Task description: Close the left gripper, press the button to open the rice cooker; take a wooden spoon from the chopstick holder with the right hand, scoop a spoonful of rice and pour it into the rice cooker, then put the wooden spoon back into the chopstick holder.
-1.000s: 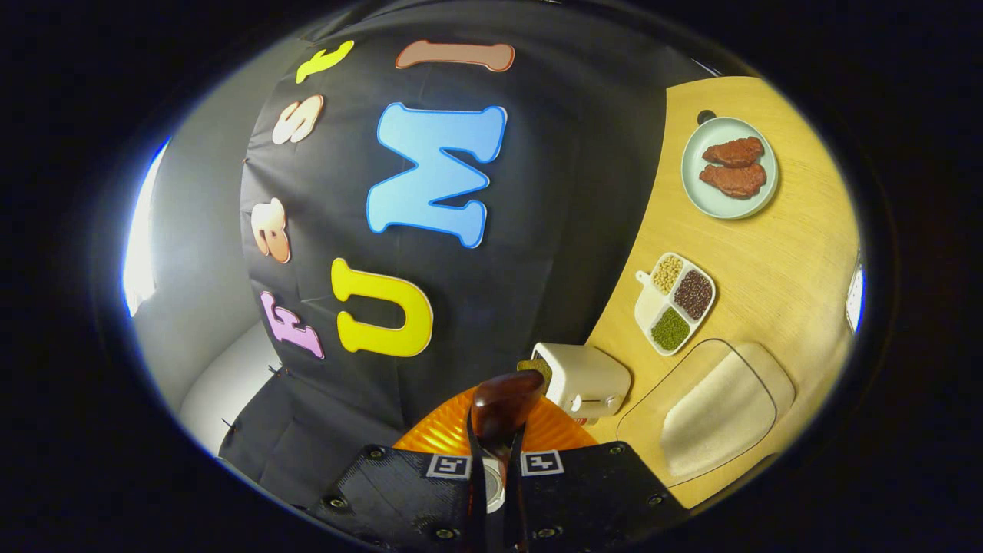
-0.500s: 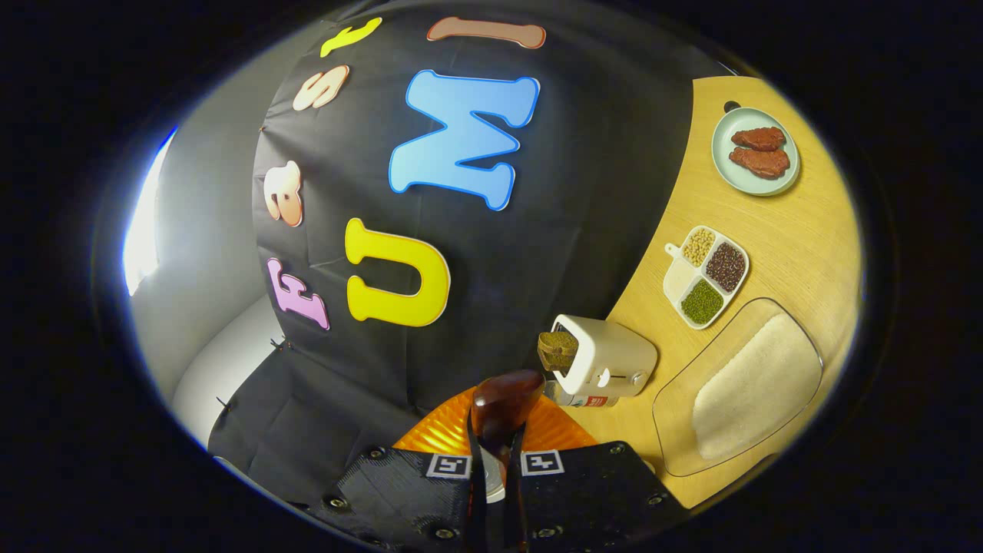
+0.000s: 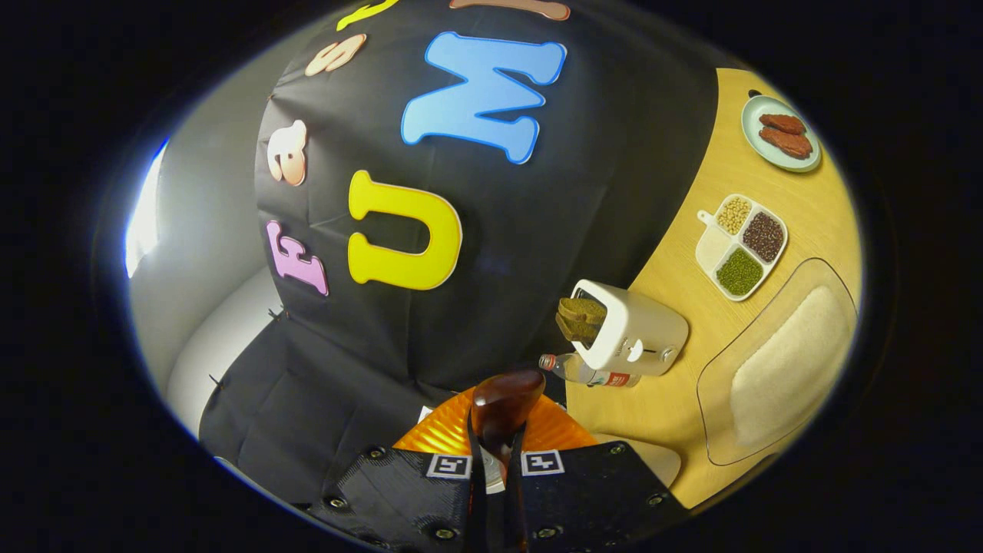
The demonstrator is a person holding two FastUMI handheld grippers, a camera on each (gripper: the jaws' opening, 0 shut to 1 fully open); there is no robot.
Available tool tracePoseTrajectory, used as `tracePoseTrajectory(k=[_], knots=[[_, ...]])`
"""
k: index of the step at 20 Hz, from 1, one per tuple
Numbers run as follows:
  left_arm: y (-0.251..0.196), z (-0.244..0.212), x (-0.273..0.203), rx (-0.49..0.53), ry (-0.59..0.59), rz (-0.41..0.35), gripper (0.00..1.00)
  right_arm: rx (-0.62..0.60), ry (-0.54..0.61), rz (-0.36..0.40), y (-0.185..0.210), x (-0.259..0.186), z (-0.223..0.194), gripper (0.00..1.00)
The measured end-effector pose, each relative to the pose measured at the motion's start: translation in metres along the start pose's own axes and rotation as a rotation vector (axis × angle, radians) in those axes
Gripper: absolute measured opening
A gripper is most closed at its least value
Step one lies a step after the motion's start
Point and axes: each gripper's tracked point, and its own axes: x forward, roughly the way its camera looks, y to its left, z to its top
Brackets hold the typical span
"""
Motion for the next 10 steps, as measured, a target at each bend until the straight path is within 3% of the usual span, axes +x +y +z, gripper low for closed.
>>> tracePoseTrajectory(k=[10], knots=[[0.024, -0.030, 0.001, 0.010, 0.035, 0.020, 1.00, -0.090, 0.151, -0.020, 0.012, 0.063, -0.065, 0.09]])
